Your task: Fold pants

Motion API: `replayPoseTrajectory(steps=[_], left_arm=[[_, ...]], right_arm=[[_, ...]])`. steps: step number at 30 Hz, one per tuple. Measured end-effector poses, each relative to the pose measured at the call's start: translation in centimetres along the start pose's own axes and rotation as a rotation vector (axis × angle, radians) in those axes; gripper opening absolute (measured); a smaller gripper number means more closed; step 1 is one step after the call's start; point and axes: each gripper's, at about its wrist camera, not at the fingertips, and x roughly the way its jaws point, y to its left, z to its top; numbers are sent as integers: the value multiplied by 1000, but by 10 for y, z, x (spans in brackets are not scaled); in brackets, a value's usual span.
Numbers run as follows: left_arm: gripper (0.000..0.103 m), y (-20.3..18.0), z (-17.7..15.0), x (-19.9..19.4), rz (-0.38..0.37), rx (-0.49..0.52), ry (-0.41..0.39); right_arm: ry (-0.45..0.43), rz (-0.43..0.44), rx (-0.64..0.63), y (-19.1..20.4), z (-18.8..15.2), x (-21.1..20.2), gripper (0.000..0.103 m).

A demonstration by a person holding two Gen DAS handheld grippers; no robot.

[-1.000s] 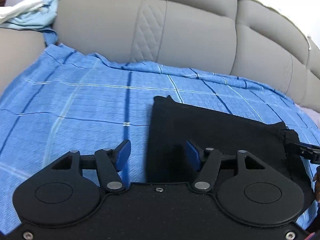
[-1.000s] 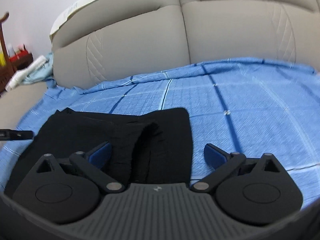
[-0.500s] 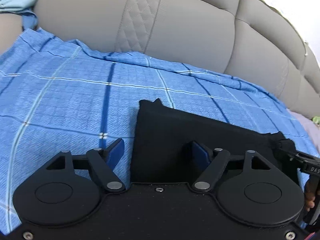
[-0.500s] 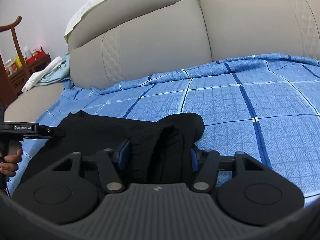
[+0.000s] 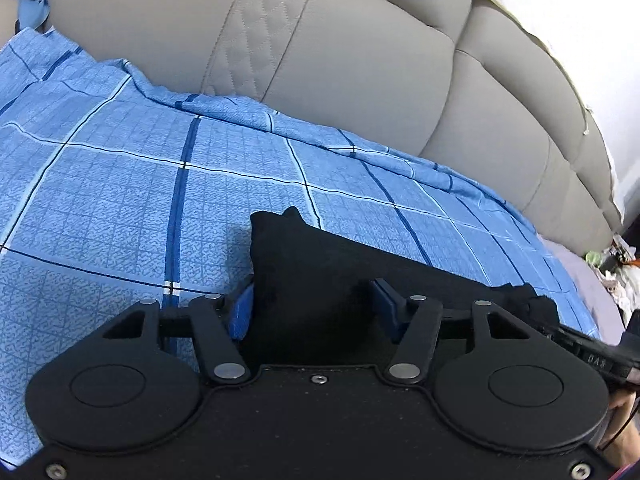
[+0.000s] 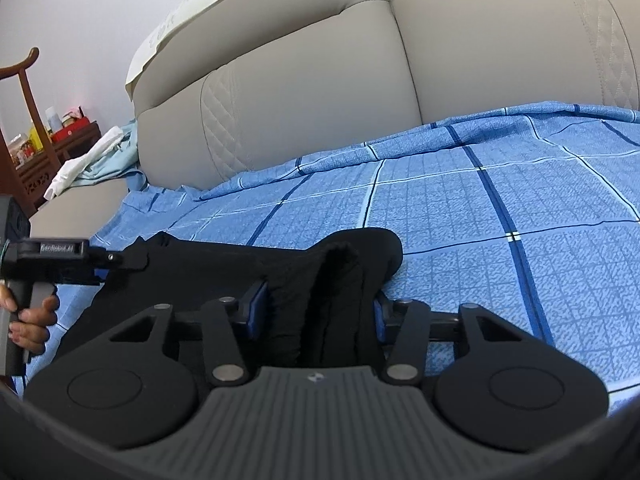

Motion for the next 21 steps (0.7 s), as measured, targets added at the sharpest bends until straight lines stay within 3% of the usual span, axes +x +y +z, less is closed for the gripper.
replayPoseTrajectory(steps=[2,3,4,8,17,21], left_arm=[[40,-5,-3,-2,48,6,-21],[24,-11,-6,-3,102,29,-39],[21,-16,-10,-5,131,43,-65],[18,-22,-4,-4,208,20,-120],[18,-14,73,24,356,60,-184],[19,-7,93,48,398,60,-177]], right_arm=[[-1,3,10,0,1,1,49],[-2,8,22,-1,1,1,44],[-2,16,37,-1,2,1,42],[-19,-6,-25,16,14,6,35],[-49,-16,-40,27,69,66,34],[-38,-25,-33,22,94,98,34]])
